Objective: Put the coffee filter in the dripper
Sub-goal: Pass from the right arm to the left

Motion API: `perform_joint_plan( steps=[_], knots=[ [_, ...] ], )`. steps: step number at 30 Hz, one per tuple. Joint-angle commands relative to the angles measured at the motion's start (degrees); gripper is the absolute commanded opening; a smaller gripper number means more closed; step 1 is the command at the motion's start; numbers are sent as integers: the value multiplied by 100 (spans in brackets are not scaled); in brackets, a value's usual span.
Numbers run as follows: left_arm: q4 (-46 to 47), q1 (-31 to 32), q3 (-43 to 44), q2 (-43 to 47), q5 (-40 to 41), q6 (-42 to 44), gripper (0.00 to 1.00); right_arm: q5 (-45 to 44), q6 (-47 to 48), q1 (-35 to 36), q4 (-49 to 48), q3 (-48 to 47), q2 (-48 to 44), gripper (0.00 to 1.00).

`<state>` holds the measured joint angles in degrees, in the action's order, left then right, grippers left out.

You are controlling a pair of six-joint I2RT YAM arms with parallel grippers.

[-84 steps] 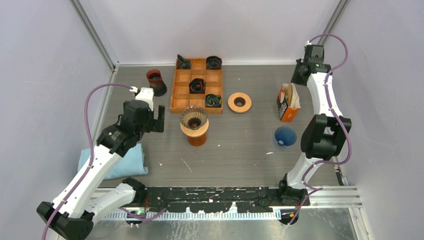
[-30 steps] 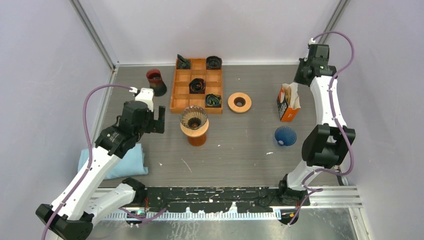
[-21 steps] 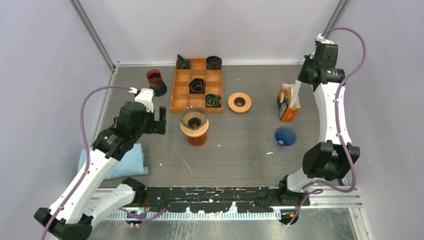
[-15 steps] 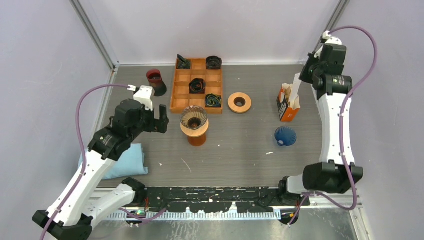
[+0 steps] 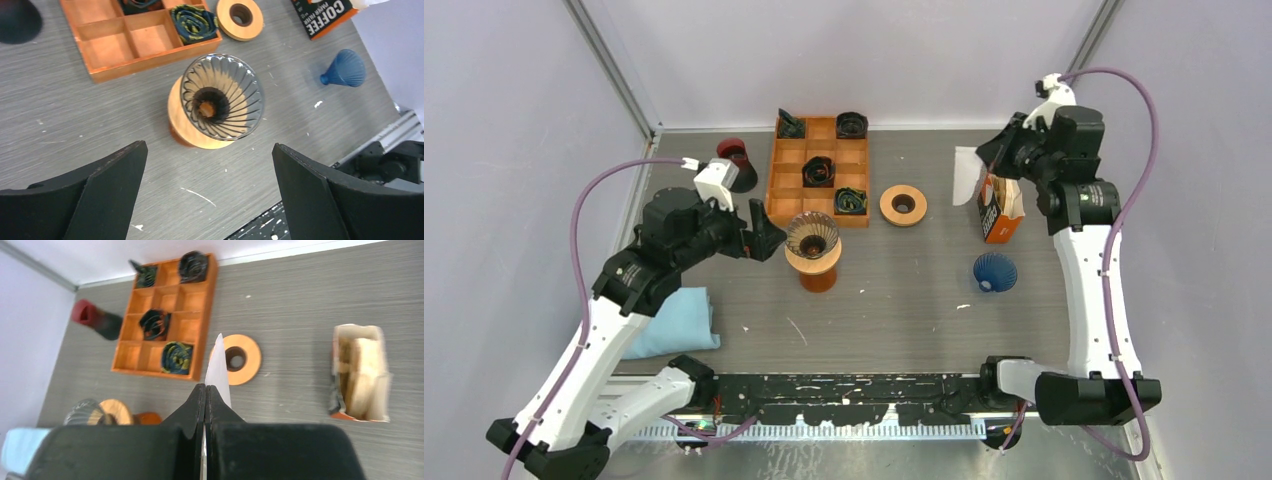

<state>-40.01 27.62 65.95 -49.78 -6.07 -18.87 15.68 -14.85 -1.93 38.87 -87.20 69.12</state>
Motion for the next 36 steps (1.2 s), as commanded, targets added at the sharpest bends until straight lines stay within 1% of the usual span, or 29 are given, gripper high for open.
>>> perform_joint_plan(
  steps=[1,5,9,14,17,22,28,36],
  knots=[
    [611,-36,231,-188,-685,-365,99,579,-373,448,-679,150,-208,1],
    [916,-37,220,-363,-986,-640,99,714,-545,957,-987,272,-203,1],
    [1211,-30,191,-527,-1224,-837,99,1227,-824,1315,-1503,500,-180,1],
    [1716,-37,122,-733,-1442,-1036,99,1896,-1246,1577,-2293,803,-68,1],
    [2025,-37,116,-894,-1568,-1189,99,2091,-1373,1741,-2539,822,54,1],
    [2474,-217,113,-1166,-1939,-1602,99,2640,-1871,1873,-3316,1062,122,1],
    [3650,-596,-110,-1407,-2805,-2509,100,2946,-2205,2022,-3794,1161,201,1],
    [4785,-643,-425,-1631,-3174,-3217,96,3284,-3066,2158,-4919,1495,265,1]
  ],
)
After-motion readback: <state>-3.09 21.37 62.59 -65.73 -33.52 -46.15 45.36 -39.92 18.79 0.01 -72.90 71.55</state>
